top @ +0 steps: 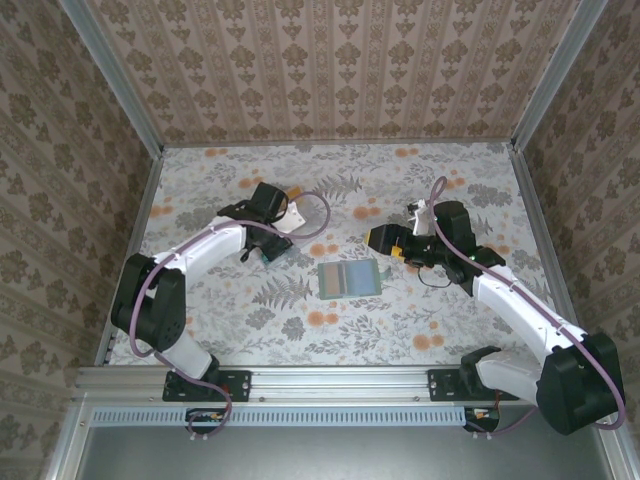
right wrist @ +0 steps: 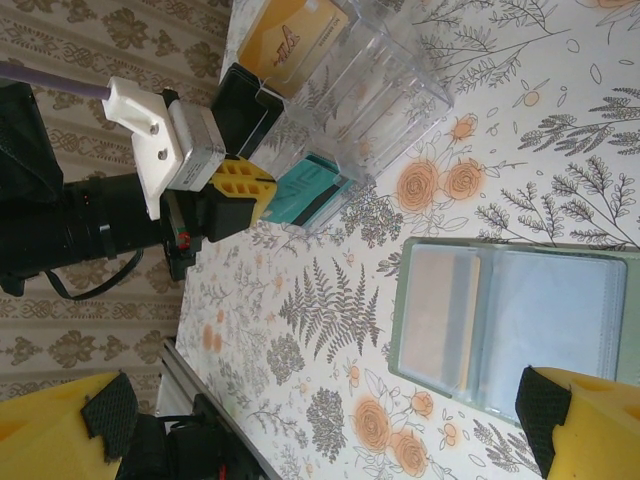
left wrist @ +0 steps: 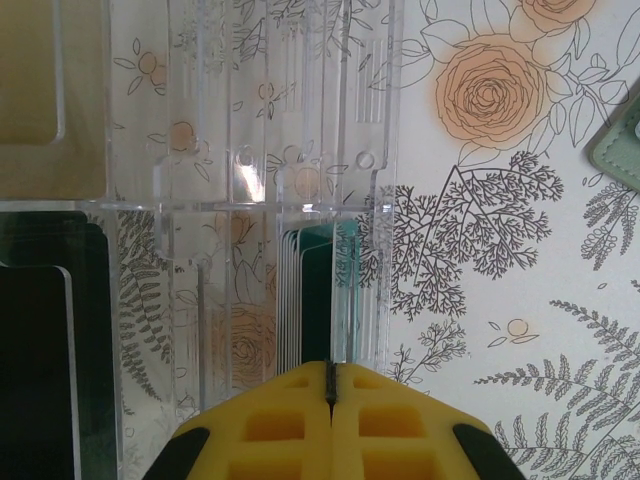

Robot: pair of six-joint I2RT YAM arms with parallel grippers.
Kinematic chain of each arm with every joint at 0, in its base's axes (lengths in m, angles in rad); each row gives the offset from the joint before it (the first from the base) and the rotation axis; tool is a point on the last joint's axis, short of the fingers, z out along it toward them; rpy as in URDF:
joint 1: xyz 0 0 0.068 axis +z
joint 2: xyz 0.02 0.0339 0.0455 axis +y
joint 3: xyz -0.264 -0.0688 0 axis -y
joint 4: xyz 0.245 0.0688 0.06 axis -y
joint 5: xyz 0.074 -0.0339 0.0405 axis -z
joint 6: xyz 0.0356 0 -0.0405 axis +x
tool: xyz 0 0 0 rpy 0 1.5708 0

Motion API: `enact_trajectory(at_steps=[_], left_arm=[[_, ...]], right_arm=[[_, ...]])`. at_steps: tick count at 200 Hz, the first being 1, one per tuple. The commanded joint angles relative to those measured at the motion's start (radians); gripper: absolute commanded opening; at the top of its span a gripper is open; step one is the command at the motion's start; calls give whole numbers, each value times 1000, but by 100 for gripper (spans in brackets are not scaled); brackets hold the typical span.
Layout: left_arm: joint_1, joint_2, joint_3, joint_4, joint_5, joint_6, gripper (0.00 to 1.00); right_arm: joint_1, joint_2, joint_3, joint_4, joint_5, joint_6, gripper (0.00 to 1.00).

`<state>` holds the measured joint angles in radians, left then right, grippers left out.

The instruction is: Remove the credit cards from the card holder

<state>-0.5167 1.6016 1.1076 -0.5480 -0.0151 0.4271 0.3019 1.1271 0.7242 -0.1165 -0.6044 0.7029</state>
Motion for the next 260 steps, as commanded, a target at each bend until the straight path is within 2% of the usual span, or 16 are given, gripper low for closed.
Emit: enact_trajectory(at_steps=[1,71,99,116,187,199,230,237,260], left_arm=[[15,-24,14,3,27,-20,0],[28,-12,-41,25,22,-46,0],[30,-9,-49,27,11,-56,9],[30,-6,-49,24,0,-57,19],[37,-23,-37,13,-19,-77,26],[40,-41,-35,15,-4,-95,31],[54,-107,-29,41,33,-193,54],[54,-125,-28,50,38,-222,60],[53,-185,-27,65,66,-311,69]], right_arm=[[5,-15,-17,6,15,0,100],[4,-14,-22,14,15,1,100],[5,-9,-20,18,15,1,100],[5,-10,-21,18,14,1,100],[6,-10,-22,15,20,1,100],[7,-7,-21,9,28,-1,100],[42,4,-7,-44,96,-46,99],[52,13,-1,-61,115,-61,97],[94,50,12,-101,172,-102,85]])
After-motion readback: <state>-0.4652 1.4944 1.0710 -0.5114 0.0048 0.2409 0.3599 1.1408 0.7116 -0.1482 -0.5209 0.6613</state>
